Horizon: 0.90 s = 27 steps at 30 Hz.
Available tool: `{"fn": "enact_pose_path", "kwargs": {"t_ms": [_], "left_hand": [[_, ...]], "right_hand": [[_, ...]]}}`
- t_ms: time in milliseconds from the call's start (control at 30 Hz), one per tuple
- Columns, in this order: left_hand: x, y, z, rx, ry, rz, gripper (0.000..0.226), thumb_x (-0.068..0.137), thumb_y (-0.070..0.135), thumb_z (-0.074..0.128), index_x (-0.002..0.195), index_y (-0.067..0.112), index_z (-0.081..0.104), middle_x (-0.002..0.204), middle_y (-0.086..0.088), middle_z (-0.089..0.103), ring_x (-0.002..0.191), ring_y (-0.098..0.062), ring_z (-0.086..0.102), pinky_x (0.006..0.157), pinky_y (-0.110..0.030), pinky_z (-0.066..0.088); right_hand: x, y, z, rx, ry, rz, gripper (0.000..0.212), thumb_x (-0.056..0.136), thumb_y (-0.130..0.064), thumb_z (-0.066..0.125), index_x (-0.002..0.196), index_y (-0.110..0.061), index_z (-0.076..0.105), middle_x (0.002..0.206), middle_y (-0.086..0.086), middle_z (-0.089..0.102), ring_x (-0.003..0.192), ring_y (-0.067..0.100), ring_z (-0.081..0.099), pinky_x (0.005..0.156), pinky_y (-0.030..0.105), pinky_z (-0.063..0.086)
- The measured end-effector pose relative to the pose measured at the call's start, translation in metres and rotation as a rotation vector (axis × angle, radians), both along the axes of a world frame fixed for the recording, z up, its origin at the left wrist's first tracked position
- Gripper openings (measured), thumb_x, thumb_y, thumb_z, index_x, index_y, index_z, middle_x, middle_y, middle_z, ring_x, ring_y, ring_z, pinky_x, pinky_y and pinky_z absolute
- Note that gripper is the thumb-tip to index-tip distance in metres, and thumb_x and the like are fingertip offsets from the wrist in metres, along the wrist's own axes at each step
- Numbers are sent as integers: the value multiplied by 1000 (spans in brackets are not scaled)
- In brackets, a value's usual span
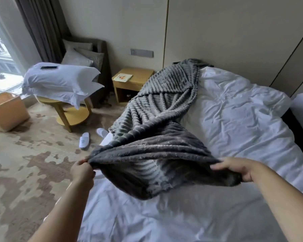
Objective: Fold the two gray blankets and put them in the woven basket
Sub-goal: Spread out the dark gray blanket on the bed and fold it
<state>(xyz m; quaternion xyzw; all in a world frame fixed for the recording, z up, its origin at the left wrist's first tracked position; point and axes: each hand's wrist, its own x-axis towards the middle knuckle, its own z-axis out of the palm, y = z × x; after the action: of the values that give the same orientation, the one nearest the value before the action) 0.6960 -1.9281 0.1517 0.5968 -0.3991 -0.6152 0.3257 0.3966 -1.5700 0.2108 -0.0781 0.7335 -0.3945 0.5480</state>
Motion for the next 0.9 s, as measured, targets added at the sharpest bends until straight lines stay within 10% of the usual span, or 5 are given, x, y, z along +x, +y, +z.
{"fn": "enact_pose_path", "kwargs": {"t_ms": [100, 233, 433, 767, 900], "left_hand": [[36, 10, -56, -18, -419, -142, 13, 85, -2, 53, 84, 8, 61, 61, -12, 51, 49, -20, 44, 50, -27, 38], [45, 38, -106, 16, -673, -426, 19, 91, 5, 49, 85, -2, 66, 62, -16, 55, 42, -23, 47, 44, -23, 36], [14, 50, -114, -23, -791, -760, 23, 90, 9, 51, 93, -9, 65, 96, -31, 66, 89, -41, 65, 71, -40, 52], [38, 38, -131, -62, -987, -766, 20, 84, 2, 46, 85, 0, 65, 83, -20, 67, 86, -34, 67, 51, -27, 38], [61, 61, -149, 24, -1161, -965, 20, 79, 6, 48, 88, 10, 66, 85, -7, 66, 75, -20, 65, 50, -21, 40]], "right_hand": [[4, 35, -38, 614, 582, 404, 17, 71, 0, 70, 79, -13, 64, 82, 8, 63, 80, 25, 60, 61, 25, 44], [13, 49, -82, 532, 1004, -237, 21, 75, 7, 48, 80, -13, 56, 86, 16, 54, 79, 35, 49, 58, 31, 36], [1, 14, -77, -315, -45, -1285, 24, 100, -16, 38, 110, -16, 60, 109, 7, 63, 93, 26, 59, 71, 39, 59], [-2, 49, -111, 784, 293, 273, 12, 74, -6, 52, 66, -10, 61, 56, 12, 57, 45, 19, 54, 49, 16, 38], [7, 62, -143, 845, 411, 377, 38, 97, -8, 31, 123, 3, 56, 135, 17, 55, 117, 21, 57, 85, 23, 45]]}}
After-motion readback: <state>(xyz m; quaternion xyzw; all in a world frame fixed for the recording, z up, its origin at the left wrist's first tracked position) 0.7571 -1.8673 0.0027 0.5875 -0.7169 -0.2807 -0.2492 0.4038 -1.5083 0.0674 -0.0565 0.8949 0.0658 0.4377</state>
